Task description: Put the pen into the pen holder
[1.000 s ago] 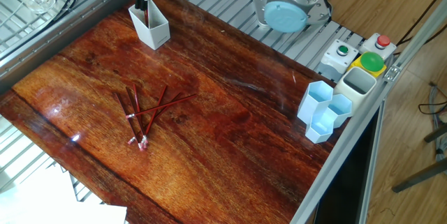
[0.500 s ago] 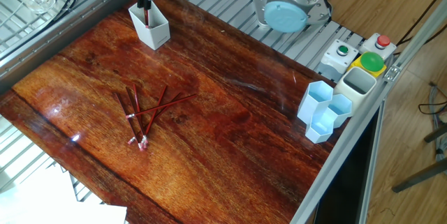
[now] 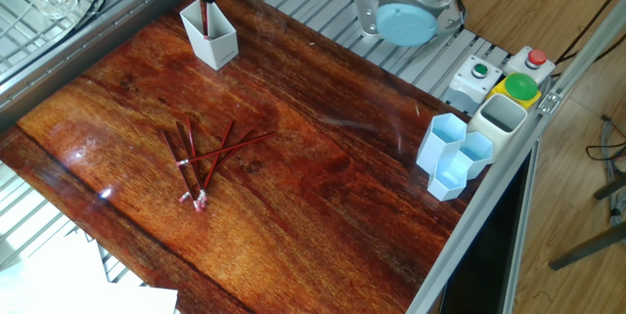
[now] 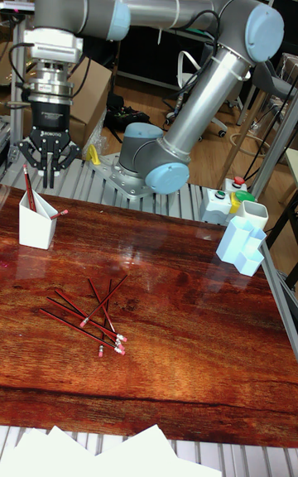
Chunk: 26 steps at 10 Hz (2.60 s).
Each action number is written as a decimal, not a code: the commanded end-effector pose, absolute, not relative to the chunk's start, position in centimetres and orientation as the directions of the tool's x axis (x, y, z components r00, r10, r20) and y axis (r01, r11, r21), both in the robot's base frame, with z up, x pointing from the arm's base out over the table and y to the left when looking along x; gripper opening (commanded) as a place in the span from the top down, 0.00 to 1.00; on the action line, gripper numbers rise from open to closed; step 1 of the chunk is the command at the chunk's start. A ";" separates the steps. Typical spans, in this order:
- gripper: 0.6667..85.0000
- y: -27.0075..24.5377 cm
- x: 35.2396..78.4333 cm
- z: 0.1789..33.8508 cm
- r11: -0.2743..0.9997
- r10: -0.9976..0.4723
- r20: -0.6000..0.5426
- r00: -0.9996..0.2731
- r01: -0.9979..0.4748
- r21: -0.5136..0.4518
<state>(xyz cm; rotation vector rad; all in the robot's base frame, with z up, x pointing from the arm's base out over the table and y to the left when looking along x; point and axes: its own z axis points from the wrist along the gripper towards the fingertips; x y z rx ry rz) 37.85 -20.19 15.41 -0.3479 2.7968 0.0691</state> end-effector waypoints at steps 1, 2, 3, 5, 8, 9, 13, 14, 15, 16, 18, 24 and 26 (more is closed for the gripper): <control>0.98 -20.9 35.7 16.8 0.987 -0.157 -0.171 -0.973 -0.153 -0.040; 1.00 -19.6 34.3 16.6 0.994 -0.098 -0.127 -0.987 -0.102 0.025; 1.00 -17.3 33.0 16.7 0.991 -0.032 -0.076 -0.997 -0.041 0.125; 1.00 -16.5 30.5 16.7 0.987 0.032 0.027 -0.999 0.036 0.157; 1.00 -19.5 27.1 16.7 0.999 -0.032 0.154 -0.988 -0.025 0.045; 1.00 -19.6 27.2 16.7 0.996 -0.077 0.149 -0.986 -0.071 0.049; 1.00 -18.2 27.4 16.8 0.976 -0.196 0.124 -0.973 -0.182 0.116; 1.00 -18.2 26.9 17.0 0.987 -0.147 0.169 -0.975 -0.133 0.092; 1.00 -14.8 29.1 17.2 0.993 -0.104 0.183 -0.978 -0.091 0.078; 1.00 -11.3 31.2 16.8 0.994 -0.082 0.180 -0.980 -0.068 0.081; 1.00 -9.0 33.7 14.6 0.989 -0.107 0.137 -0.985 -0.090 0.121; 1.00 -14.9 34.1 13.2 0.991 -0.132 0.151 -0.980 -0.133 0.004; 1.00 -14.0 34.5 13.2 0.988 -0.153 0.130 -0.980 -0.150 0.038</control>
